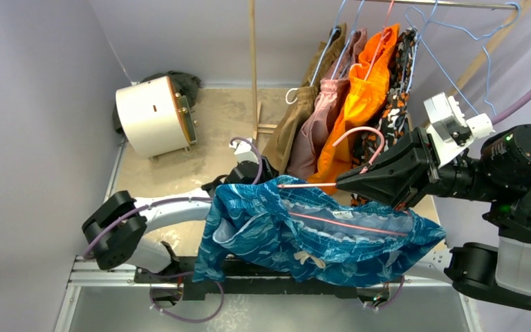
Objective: Place the shorts on the hanger
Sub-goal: Place the hanger at the clothesline.
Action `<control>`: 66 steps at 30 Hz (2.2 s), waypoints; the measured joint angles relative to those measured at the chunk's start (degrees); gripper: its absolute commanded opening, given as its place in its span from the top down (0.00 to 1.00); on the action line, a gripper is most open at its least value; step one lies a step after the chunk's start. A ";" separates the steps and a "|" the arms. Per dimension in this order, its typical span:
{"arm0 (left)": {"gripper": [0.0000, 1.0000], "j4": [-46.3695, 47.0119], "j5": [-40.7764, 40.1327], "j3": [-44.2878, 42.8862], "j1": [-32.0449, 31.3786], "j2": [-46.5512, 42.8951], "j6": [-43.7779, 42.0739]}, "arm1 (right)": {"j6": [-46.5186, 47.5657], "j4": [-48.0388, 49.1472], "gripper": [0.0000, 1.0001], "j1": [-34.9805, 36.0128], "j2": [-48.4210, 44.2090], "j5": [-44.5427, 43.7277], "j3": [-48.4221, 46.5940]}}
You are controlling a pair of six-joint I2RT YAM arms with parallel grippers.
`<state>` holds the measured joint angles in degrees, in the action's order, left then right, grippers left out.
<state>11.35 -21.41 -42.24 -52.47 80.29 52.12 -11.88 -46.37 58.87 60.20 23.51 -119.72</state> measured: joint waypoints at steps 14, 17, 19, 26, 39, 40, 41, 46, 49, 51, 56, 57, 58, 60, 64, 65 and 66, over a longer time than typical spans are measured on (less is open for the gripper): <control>0.52 11.50 6.78 -8.15 -5.84 16.24 0.63 | -1.60 0.15 1.00 0.00 0.02 -0.46 2.12; 0.49 14.12 8.90 -8.44 -6.14 17.46 0.61 | -1.66 0.52 1.00 0.00 -0.17 -0.46 2.89; 0.43 15.52 9.79 -8.13 -6.19 17.70 0.55 | -1.66 0.76 1.00 0.00 -0.50 -0.46 3.89; 0.24 15.43 12.31 -3.91 -6.08 15.08 -1.70 | -1.70 2.45 1.00 0.00 -3.78 -0.66 9.07; 0.19 -1.92 3.50 5.42 -6.08 -18.80 -3.80 | -1.97 2.49 1.00 0.00 -9.86 -1.01 12.44; 0.19 -3.72 2.21 6.21 -6.08 -20.81 -3.72 | -1.95 2.25 1.00 0.00 -9.60 -0.76 12.61; 0.19 -5.57 0.81 6.88 -6.08 -22.58 -3.69 | -1.90 2.01 1.00 0.00 -9.29 -0.35 12.94; 0.18 -15.45 -7.26 7.52 -6.08 -29.31 -3.52 | -1.73 0.66 1.00 0.00 -6.14 0.96 14.97; 0.17 -20.63 -11.93 7.52 -6.08 -34.34 -3.23 | -1.33 -0.98 1.00 0.00 -2.47 1.84 15.80; 0.17 -24.46 -14.84 7.17 -6.08 -38.45 -3.28 | -0.85 -1.73 1.00 0.00 0.04 2.01 16.00; 0.16 -36.87 -22.67 -1.20 -6.08 -44.65 -4.83 | -0.46 -1.31 1.00 0.00 6.67 -0.02 13.57; 0.16 -39.01 -24.33 -3.78 -6.08 -45.59 -5.33 | -0.48 -1.09 1.00 0.00 8.15 -0.83 11.65; 0.16 -41.11 -26.14 -6.60 -6.08 -46.56 -5.97 | -0.48 -0.76 1.00 0.00 9.55 -1.88 9.42; 0.16 -44.74 -30.23 -12.70 -6.08 -48.37 -6.99 | -0.52 0.04 1.00 0.00 12.79 -3.65 3.61; 0.16 -49.88 -37.90 -21.90 -6.08 -52.52 -8.52 | -1.05 4.94 1.00 0.00 19.78 -5.03 -8.11; 0.16 -50.73 -39.43 -23.30 -6.05 -53.51 -8.74 | -1.20 6.12 1.00 0.00 21.35 -5.03 -10.51; 0.16 -51.60 -40.79 -24.30 -6.05 -54.34 -8.87 | -1.27 6.86 1.00 0.00 22.73 -4.96 -12.50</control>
<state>-40.25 -62.19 -66.54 -58.52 25.96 43.24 -13.15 -39.51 58.87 82.94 18.55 -132.22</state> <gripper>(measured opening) 0.837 0.031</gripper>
